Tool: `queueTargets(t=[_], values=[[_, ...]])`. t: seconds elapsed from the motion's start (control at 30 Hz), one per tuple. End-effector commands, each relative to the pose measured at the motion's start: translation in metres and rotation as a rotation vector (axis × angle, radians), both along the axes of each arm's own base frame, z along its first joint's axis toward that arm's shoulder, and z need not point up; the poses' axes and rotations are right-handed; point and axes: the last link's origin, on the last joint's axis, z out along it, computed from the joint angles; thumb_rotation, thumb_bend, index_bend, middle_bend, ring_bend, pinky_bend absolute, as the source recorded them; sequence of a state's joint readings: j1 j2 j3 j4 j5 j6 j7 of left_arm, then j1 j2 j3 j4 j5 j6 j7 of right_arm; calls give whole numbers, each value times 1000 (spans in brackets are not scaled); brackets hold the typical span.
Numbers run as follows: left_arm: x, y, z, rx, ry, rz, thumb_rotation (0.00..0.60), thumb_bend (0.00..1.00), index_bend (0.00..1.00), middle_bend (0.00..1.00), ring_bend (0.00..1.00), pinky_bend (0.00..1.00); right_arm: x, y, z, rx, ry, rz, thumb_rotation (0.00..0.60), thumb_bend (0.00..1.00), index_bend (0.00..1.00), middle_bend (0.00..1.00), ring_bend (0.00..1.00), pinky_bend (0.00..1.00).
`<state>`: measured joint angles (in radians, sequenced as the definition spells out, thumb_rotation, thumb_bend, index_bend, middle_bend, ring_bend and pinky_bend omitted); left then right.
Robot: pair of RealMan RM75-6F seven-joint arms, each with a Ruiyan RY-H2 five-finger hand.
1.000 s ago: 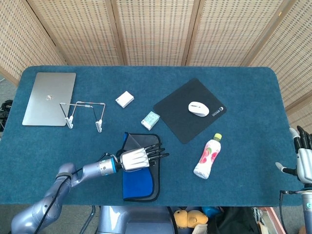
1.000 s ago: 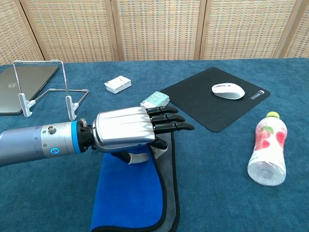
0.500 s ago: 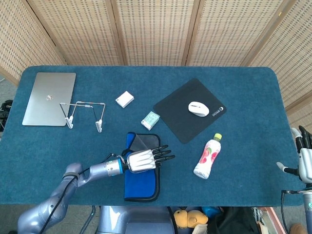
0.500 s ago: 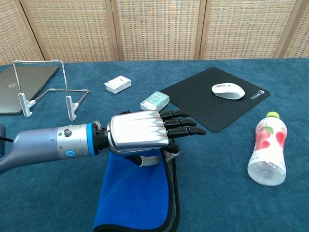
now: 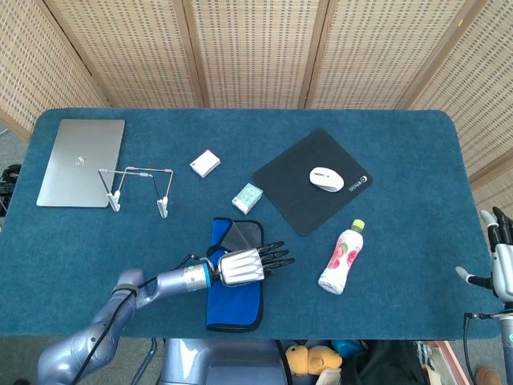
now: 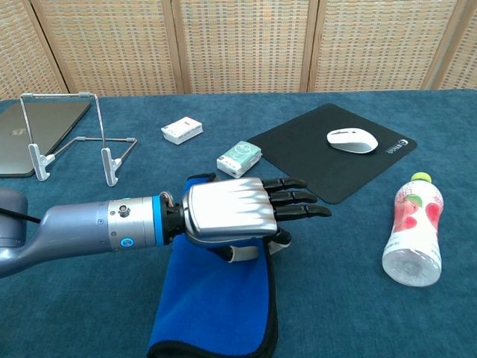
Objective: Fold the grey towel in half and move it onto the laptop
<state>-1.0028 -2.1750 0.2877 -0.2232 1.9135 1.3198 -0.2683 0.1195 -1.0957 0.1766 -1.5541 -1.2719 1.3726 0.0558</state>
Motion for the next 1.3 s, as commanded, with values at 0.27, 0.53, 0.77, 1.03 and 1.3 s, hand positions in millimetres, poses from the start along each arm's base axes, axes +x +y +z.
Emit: queueTargets(t=[0.27, 0.53, 0.77, 1.03, 1.3], values=[[0, 5, 14, 8, -46, -2, 600, 367, 0, 0, 0, 1, 0, 1, 1, 2, -7, 4, 600, 0, 0, 0, 0, 0], [-9, 15, 44, 22, -115, 16, 600, 311, 23, 0, 0, 0, 3, 3, 2, -2, -15, 16, 600, 0, 0, 0, 0, 0], [-37, 32, 79, 86, -63, 49, 600, 312, 329, 0, 0, 0, 6, 6, 3, -3, -19, 28, 600, 0, 0, 0, 0, 0], [-67, 34, 111, 113, 10, 69, 600, 318, 392, 0, 0, 0, 7, 5, 3, 0, -21, 30, 600, 0, 0, 0, 0, 0], [-90, 22, 111, 98, 60, 96, 600, 320, 391, 0, 0, 0, 7, 5, 1, 5, -20, 28, 600, 0, 0, 0, 0, 0]])
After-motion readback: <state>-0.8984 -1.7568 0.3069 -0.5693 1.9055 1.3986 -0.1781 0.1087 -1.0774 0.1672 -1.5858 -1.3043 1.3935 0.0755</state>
